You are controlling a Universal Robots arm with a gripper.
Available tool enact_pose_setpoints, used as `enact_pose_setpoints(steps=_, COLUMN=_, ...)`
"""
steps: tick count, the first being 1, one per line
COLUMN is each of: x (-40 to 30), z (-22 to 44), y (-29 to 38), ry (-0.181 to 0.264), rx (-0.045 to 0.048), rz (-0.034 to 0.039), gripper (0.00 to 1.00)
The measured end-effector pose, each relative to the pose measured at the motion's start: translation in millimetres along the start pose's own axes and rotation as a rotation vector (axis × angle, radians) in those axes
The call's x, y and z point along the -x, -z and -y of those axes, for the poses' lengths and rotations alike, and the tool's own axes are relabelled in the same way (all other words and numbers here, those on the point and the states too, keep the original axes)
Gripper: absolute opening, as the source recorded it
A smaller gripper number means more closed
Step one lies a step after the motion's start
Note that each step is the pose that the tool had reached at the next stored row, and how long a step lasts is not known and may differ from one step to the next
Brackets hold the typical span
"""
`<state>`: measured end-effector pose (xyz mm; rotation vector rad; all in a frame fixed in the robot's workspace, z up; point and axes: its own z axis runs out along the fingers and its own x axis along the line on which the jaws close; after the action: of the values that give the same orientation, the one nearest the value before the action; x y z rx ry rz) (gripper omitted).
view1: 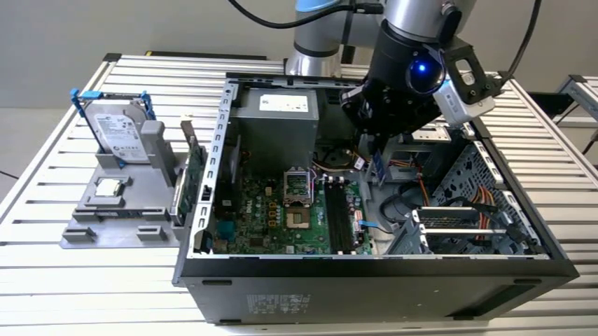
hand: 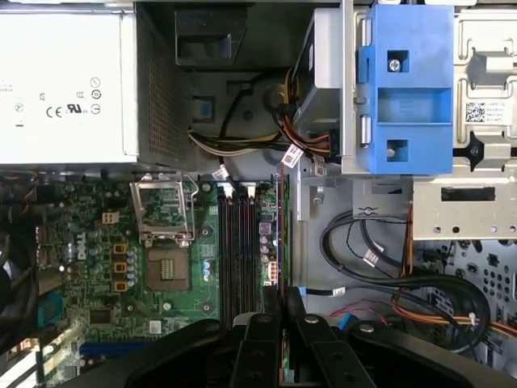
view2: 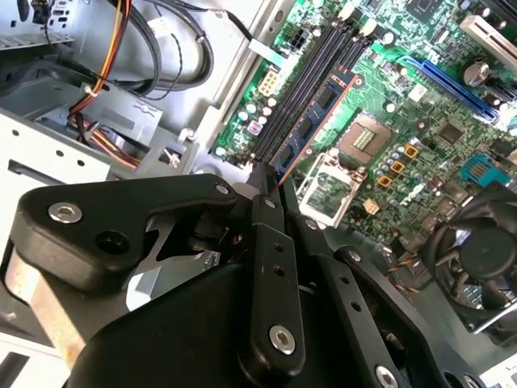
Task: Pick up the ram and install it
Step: 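Insert the ram into the slot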
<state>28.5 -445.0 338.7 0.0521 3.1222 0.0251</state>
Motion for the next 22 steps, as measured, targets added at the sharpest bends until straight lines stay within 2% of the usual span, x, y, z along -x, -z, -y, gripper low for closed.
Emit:
enact_pose_setpoints(steps=8, x=0.0, z=0.1, y=-1.8, ry=0.0, rx=0.0004, rz=0.0001, gripper=0.0)
enact_pose_setpoints(steps=18, x=-0.4, z=0.3, y=-17.8, ry=-0.002, rx=-0.0012, rz=0.0003, gripper=0.0)
enact_pose_setpoints(steps=22, x=-0.7, z=0.7, y=-21.6, ry=-0.032, rx=-0.0018, rz=0.0007, gripper=0.0)
